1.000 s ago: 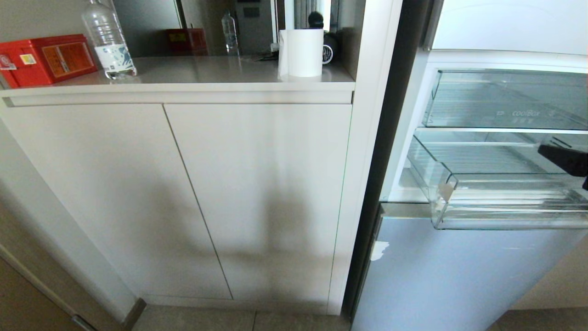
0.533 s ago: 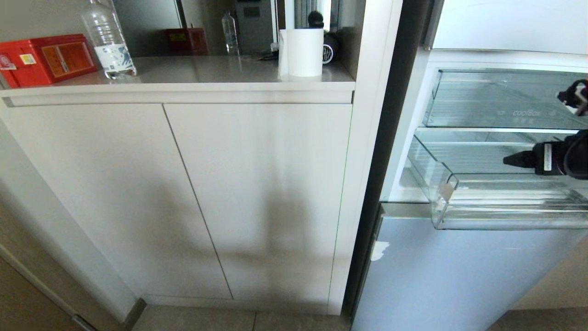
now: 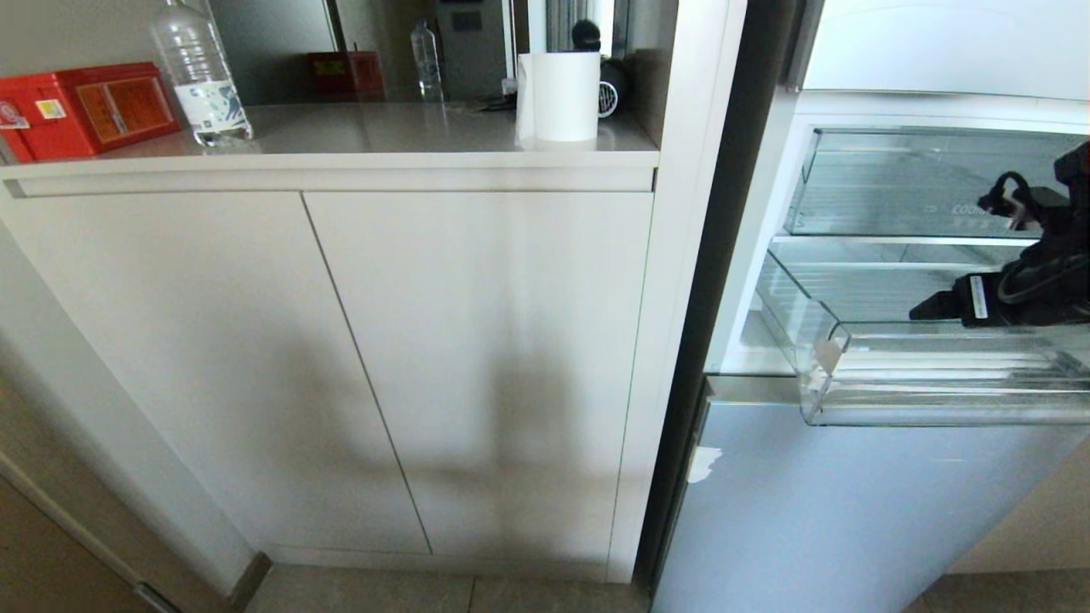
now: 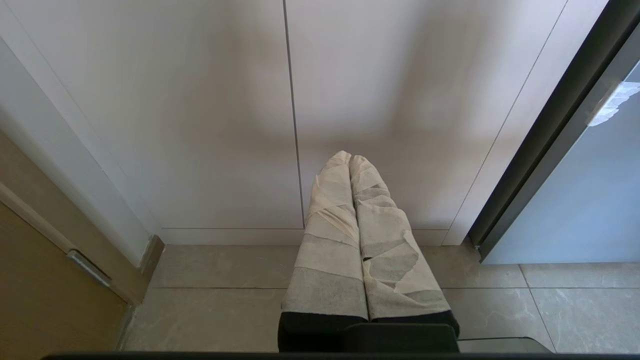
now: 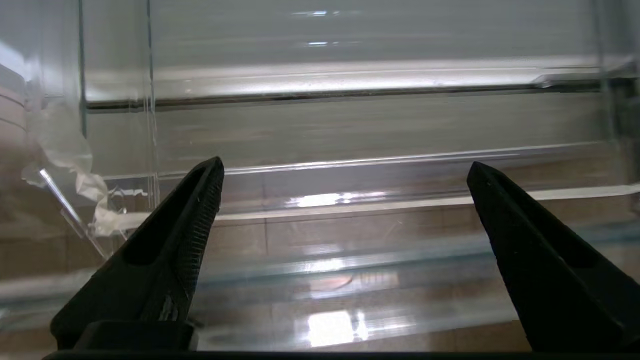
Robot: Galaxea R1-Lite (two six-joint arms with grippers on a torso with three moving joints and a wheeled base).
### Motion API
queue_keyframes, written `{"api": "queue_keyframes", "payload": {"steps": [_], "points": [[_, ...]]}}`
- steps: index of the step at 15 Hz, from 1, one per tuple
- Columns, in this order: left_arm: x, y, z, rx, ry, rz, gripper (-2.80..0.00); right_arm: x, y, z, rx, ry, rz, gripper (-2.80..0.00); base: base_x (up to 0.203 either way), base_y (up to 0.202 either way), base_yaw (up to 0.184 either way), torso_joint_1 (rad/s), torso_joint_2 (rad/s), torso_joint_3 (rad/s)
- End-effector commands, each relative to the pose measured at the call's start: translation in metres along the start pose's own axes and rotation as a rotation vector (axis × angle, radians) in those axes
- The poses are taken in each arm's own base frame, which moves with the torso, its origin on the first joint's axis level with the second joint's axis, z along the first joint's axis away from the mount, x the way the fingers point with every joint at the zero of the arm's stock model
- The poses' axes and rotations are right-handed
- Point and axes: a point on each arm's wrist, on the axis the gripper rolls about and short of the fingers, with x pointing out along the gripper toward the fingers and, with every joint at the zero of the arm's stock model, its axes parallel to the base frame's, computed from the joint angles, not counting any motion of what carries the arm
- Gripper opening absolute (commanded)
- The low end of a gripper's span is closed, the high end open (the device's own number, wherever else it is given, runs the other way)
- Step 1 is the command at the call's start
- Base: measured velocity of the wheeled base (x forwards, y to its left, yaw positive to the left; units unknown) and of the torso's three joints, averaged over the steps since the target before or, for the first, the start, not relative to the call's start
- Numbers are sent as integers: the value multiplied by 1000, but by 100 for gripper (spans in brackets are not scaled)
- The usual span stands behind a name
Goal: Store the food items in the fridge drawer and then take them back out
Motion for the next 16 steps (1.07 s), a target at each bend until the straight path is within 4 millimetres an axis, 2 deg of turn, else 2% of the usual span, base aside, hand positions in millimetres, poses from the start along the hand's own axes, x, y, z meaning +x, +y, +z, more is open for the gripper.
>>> {"api": "queue_keyframes", "payload": {"steps": [1,6,9,16], "points": [[0,0,0,0,2,1,-280,13,-1,-7,1,74,3,0,0,0,0,0,0,0],[0,0,0,0,2,1,-280,-19,-23,-5,75,166,2,0,0,0,0,0,0,0],[0,0,0,0,2,1,-280,-39,-32,-11,109,191,27,0,0,0,0,0,0,0],[0,0,0,0,2,1,-280,-44,-38,-9,141,182,41,0,0,0,0,0,0,0]]}}
